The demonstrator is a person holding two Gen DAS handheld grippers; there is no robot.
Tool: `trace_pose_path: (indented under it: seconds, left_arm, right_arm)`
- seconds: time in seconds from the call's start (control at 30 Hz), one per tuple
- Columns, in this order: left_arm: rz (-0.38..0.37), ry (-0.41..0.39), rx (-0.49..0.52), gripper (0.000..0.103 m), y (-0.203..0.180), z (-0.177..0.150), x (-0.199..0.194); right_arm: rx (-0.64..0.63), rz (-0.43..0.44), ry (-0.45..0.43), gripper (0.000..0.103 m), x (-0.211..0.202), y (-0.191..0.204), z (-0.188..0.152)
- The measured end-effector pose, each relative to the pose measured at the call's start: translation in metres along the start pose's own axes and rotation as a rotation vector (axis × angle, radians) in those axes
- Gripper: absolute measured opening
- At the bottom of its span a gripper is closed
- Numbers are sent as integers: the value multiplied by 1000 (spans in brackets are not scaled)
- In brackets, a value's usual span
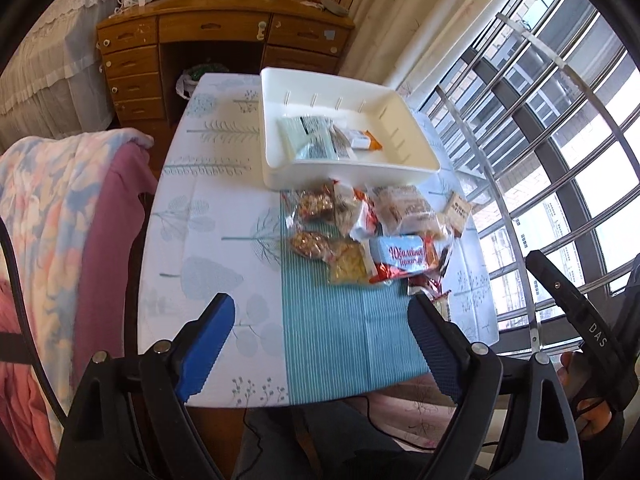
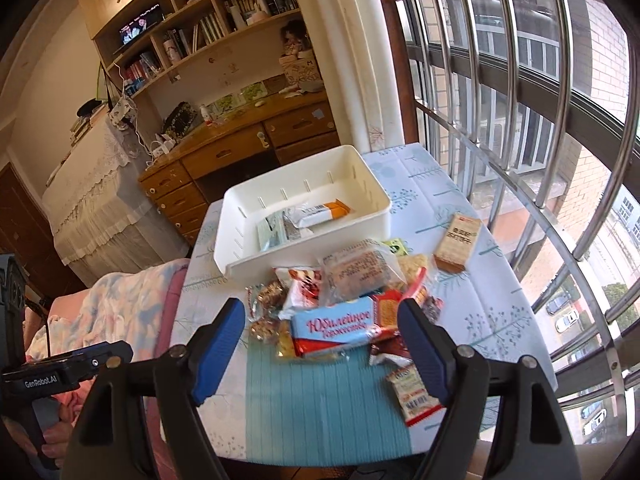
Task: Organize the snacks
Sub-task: 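Withdraw both grippers from the tray back toward the snacks, then grasp the blue-red biscuit pack with the left gripper while the right grasps the LIPO packet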
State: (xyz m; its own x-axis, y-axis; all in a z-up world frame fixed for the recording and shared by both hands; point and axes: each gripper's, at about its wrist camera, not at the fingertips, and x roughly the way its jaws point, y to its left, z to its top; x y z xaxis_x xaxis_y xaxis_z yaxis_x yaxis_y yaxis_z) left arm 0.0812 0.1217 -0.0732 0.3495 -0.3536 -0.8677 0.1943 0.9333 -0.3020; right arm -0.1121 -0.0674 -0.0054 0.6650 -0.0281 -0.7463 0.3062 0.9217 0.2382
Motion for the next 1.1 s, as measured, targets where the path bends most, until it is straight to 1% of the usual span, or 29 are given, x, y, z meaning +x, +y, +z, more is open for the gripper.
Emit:
trace_pose_path:
  seconds: [0.13, 0.27, 0.47, 0.57, 0.73, 0.83, 0.97, 1.1]
  left_arm:
    - [13, 28, -21, 88, -15, -4, 11]
    - [3, 52, -48, 88, -35, -2, 23]
    - [-15, 85, -89, 91, -62, 2, 45]
    - [-21, 103, -122, 92, -72, 5, 58]
    - [-36, 148, -225, 92, -81, 8, 86]
    - [-27, 189, -311, 92, -83, 8, 106]
    - [-2, 237, -393, 92, -88, 8, 133]
    - [5, 278, -470, 92, -92, 11, 155]
  right_arm:
    - [-19, -18, 44, 79, 6, -20, -7]
    - [-15, -8, 108, 79, 14, -42, -14]
    - [-9, 18, 252, 79, 38, -70, -24]
    - [-27, 49, 322, 79, 50, -79, -26]
    - [-87, 75, 412, 79, 68, -88, -25]
    - [-128, 89, 468, 79, 79, -92, -26]
    - [-170, 114, 543, 79, 95, -98, -30]
    - [-222, 120, 613, 79, 113, -100, -39]
